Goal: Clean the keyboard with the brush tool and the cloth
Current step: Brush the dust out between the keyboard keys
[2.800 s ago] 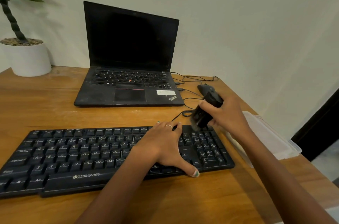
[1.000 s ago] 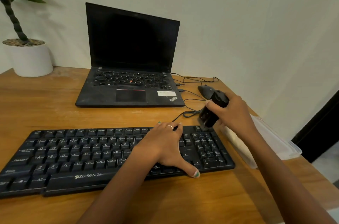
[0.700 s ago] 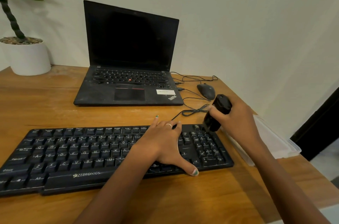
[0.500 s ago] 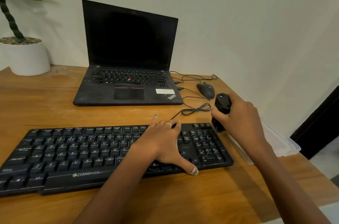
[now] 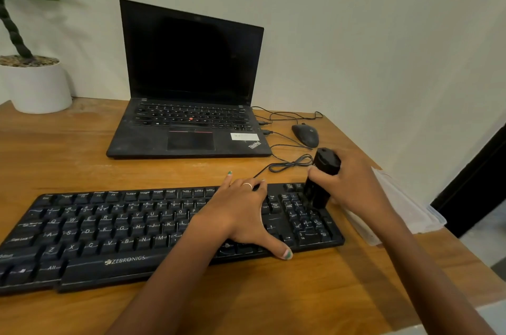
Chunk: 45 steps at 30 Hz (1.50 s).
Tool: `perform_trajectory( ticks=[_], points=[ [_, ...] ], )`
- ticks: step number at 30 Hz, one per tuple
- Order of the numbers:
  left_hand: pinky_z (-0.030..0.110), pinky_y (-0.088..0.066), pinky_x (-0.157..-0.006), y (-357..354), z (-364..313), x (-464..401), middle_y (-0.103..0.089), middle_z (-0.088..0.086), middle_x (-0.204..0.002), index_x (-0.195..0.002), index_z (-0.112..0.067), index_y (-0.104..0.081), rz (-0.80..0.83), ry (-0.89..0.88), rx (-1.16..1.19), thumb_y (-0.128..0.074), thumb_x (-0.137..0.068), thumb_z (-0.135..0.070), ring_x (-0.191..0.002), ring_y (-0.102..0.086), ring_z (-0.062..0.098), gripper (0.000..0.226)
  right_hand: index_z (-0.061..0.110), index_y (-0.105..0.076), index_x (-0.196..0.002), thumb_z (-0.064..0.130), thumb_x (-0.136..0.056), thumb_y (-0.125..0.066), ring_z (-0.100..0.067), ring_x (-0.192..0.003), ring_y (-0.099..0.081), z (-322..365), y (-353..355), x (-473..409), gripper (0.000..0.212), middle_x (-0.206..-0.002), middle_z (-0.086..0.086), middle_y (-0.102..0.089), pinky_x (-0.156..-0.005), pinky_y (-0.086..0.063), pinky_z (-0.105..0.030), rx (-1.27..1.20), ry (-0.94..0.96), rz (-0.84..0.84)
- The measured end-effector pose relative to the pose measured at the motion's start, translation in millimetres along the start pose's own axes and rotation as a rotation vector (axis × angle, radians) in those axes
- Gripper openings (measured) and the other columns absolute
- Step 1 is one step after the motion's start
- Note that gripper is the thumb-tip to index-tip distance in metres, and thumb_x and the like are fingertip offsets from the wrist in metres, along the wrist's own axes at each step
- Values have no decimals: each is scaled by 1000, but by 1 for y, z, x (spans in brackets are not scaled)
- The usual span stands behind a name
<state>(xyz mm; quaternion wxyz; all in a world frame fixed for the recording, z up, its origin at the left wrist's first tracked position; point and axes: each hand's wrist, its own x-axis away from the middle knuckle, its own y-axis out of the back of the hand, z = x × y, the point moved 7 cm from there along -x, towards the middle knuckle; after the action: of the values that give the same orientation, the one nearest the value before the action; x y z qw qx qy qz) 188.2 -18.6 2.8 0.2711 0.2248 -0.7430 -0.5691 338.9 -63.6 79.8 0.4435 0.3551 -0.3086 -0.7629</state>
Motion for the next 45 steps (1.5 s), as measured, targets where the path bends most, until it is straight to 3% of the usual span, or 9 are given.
perform_trajectory(
  ticks=[4,8,13,19,25,30,35,41,45],
  points=[
    [43,16,-115,0,0,0,3,2,-163,-155,-14,0,1,-4,-3,-59,-63,-84,-149,4,20,130,15,-60,-88,28,-82,-67,-6,-42,-56,2,14,-6,16,-68,1,-62,-37,-41,-16,-33,-22,88],
    [43,15,-116,0,0,0,4,2,-163,-155,-14,1,5,0,0,-59,-63,-83,-149,5,20,130,11,-61,-81,30,-82,-65,-19,-64,-60,5,3,4,20,-69,-3,-63,-54,-49,-30,-27,55,-126],
    [43,15,-117,-1,0,0,4,2,-163,-155,-14,2,13,-1,6,-59,-63,-83,-149,5,20,130,15,-57,-82,28,-82,-66,-4,-38,-55,-3,8,-2,15,-64,2,-61,-38,-41,-18,32,-66,174],
    [44,14,-117,-1,0,-1,4,2,-163,-155,-14,2,17,2,0,-59,-63,-84,-149,4,20,130,11,-60,-83,32,-84,-64,-19,-66,-61,4,1,9,21,-72,-5,-64,-59,-54,-41,-86,67,-133],
    [44,15,-117,-1,1,-1,3,2,-163,-155,-14,2,14,5,2,-59,-63,-84,-149,4,20,131,14,-58,-80,28,-82,-64,-9,-39,-55,4,5,-2,16,-65,-4,-65,-39,-43,-21,30,-42,188],
    [46,15,-118,-1,1,0,3,2,-163,-155,-14,2,14,7,-4,-58,-63,-84,-149,4,20,131,9,-57,-69,32,-79,-62,-19,-58,-56,4,0,9,25,-62,-4,-60,-51,-44,-34,52,58,-148],
    [45,16,-116,-1,1,0,3,3,-163,-155,-14,2,12,7,-9,-58,-63,-84,-149,4,20,131,17,-55,-73,30,-80,-65,-9,-45,-54,0,9,4,18,-63,1,-61,-41,-40,-21,85,-71,160],
    [46,15,-117,-1,1,0,4,2,-163,-155,-14,2,21,11,-3,-58,-63,-84,-149,4,20,130,17,-56,-73,40,-79,-60,-14,-61,-55,0,3,14,24,-63,4,-58,-51,-43,-28,142,70,-171],
    [46,15,-117,-1,1,0,3,2,-163,-155,-14,2,18,12,-1,-59,-62,-84,-149,4,20,131,18,-54,-73,32,-80,-65,-9,-48,-55,-1,11,10,20,-64,2,-60,-41,-38,-19,134,-49,170]
  ],
)
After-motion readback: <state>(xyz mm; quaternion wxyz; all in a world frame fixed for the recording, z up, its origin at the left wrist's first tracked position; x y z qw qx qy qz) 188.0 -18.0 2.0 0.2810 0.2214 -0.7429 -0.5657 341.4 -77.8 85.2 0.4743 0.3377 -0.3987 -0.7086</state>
